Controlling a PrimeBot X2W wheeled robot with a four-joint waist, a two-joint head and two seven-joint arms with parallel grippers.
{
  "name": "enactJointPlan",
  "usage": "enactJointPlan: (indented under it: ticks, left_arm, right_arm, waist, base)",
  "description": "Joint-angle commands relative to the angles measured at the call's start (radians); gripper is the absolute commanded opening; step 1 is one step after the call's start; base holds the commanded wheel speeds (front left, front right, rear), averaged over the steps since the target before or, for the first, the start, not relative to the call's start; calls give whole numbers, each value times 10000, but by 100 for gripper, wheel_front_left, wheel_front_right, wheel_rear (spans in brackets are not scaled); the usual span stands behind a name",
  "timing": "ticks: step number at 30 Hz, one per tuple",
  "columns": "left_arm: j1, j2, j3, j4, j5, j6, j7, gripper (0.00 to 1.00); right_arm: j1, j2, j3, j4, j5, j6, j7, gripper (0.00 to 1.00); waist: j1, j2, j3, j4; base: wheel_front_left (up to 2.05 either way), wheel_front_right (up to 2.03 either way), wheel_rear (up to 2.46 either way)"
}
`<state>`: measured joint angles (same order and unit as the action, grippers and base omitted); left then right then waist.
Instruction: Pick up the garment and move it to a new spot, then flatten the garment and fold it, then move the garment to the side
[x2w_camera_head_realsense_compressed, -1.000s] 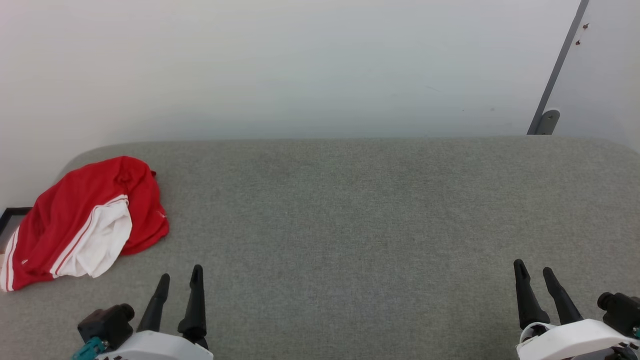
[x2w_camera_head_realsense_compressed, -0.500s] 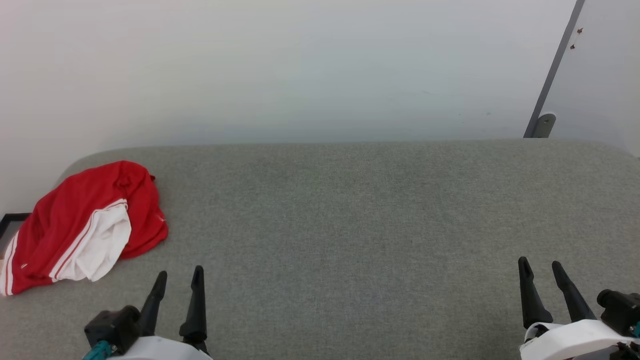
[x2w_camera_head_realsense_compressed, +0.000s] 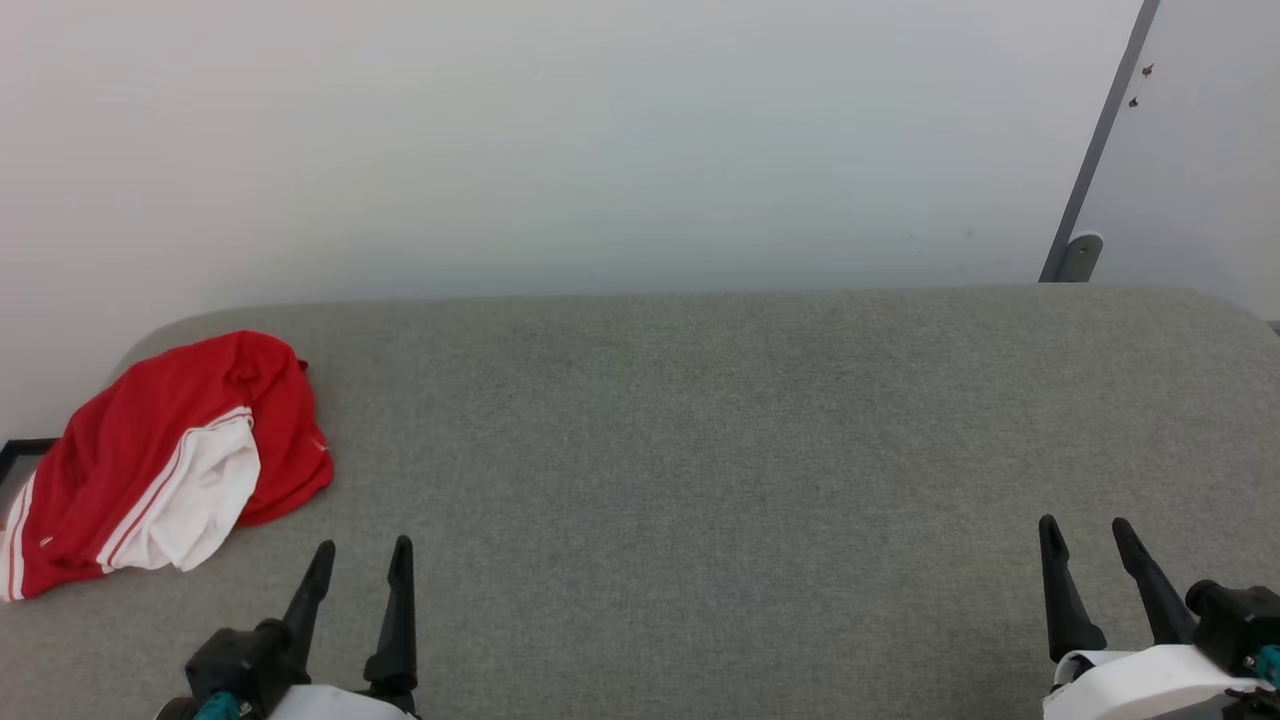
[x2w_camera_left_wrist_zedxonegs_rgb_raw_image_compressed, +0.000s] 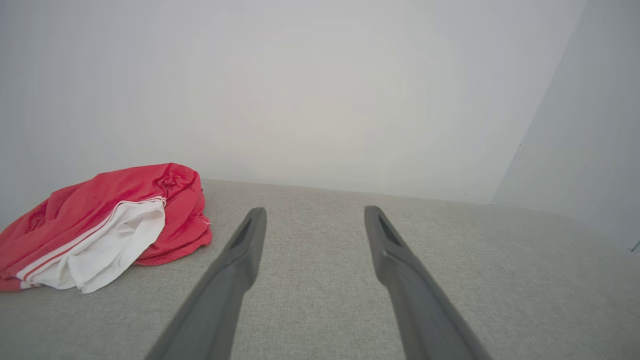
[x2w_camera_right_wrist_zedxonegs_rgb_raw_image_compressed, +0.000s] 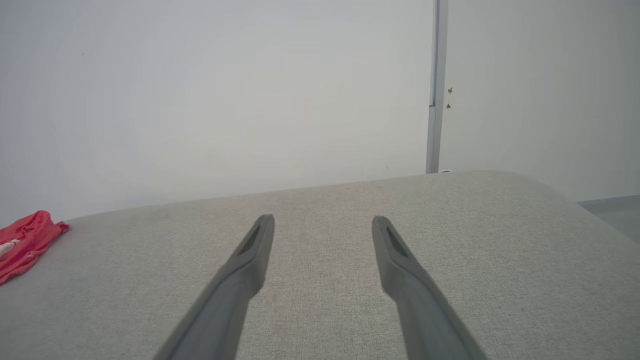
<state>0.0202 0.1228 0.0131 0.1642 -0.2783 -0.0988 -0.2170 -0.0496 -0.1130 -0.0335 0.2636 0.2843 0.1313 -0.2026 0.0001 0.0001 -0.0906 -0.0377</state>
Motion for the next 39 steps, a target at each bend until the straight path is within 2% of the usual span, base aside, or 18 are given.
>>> enactJointPlan:
  ticks: [1,23,39]
  left_arm:
    - [48,-21,40,-99,290,-84,-90,100]
    - [257,-139,302,-122,1467,-255,-475,100]
    - [332,-153,486,10,885,-337,-478,100]
  right_arm:
    - [55,-32,-50,-69,-318,-8,-97,100]
    - [199,-51,-98,-199,-1940,-10,-469,100]
    - [254,-105,-183,-275,-1890,-10,-523,100]
  waist:
    - [0,-1,-18,-6]
    - [-1,-1,-198,-85]
    - [-1,-1,-203,-73]
  base:
    - [0,0,0]
    - [0,0,0]
    - [0,0,0]
